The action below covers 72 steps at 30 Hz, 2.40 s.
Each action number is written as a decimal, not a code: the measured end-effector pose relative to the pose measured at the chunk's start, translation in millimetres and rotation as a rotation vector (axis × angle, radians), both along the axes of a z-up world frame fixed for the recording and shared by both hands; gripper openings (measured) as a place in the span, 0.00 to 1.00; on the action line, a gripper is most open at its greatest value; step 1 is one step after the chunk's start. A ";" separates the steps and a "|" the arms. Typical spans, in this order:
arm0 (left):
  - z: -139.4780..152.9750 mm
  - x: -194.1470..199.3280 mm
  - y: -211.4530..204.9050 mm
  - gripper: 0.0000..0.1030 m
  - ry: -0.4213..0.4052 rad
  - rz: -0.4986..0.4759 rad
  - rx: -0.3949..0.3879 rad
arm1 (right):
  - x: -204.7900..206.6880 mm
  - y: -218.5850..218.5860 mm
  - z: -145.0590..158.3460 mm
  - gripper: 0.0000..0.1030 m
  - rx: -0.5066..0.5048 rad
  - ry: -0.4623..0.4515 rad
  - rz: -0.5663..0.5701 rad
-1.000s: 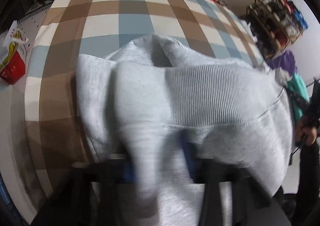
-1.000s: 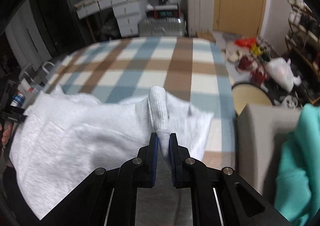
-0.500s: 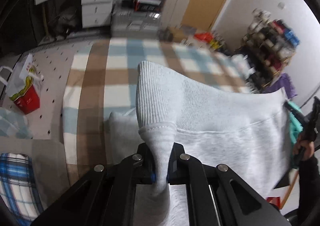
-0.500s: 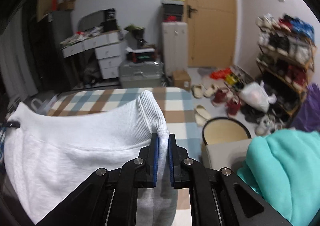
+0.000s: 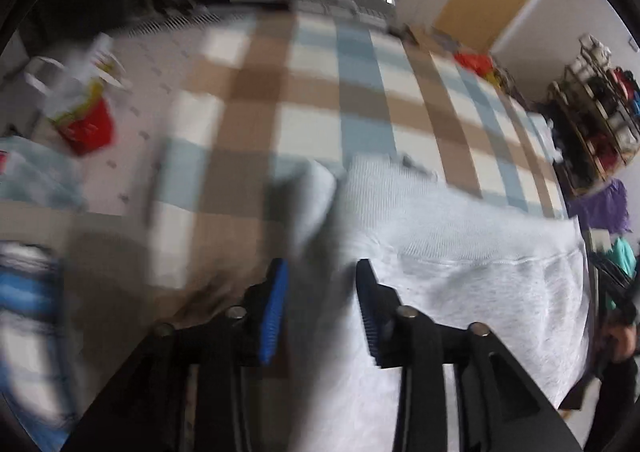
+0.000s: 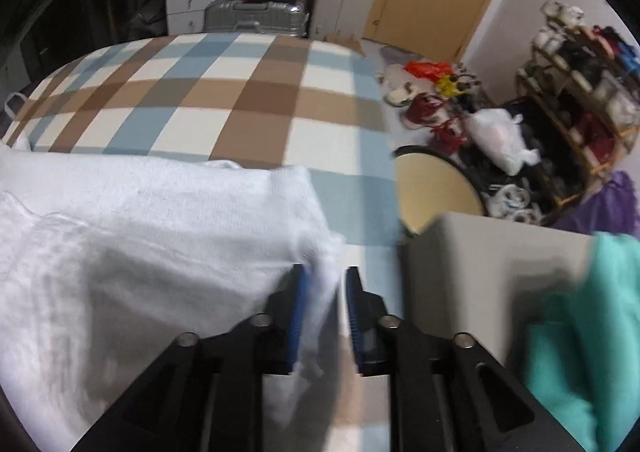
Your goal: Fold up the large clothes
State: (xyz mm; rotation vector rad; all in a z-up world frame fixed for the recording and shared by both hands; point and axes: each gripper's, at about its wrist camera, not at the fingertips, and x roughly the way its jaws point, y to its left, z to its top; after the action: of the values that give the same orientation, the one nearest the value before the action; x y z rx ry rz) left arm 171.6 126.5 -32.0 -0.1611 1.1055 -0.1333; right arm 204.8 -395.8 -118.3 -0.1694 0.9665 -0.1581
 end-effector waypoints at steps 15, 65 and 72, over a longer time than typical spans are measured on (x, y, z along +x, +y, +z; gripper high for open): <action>-75.5 -3.3 -154.3 0.90 0.146 -0.242 0.085 | 6.3 153.0 -3.7 0.80 0.050 0.049 0.292; -80.7 -103.6 -62.5 0.99 0.039 -0.106 0.194 | -122.9 81.9 -45.0 0.83 0.293 0.292 0.072; -20.6 -113.1 -70.0 0.98 -0.123 -0.095 -0.034 | -121.8 81.2 -14.7 0.73 0.316 0.259 0.100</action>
State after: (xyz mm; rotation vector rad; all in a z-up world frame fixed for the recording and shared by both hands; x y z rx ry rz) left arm 58.5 56.5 -52.6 -0.1290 0.9886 -0.2444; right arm 83.1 -314.6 -133.1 0.0549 1.2245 0.1128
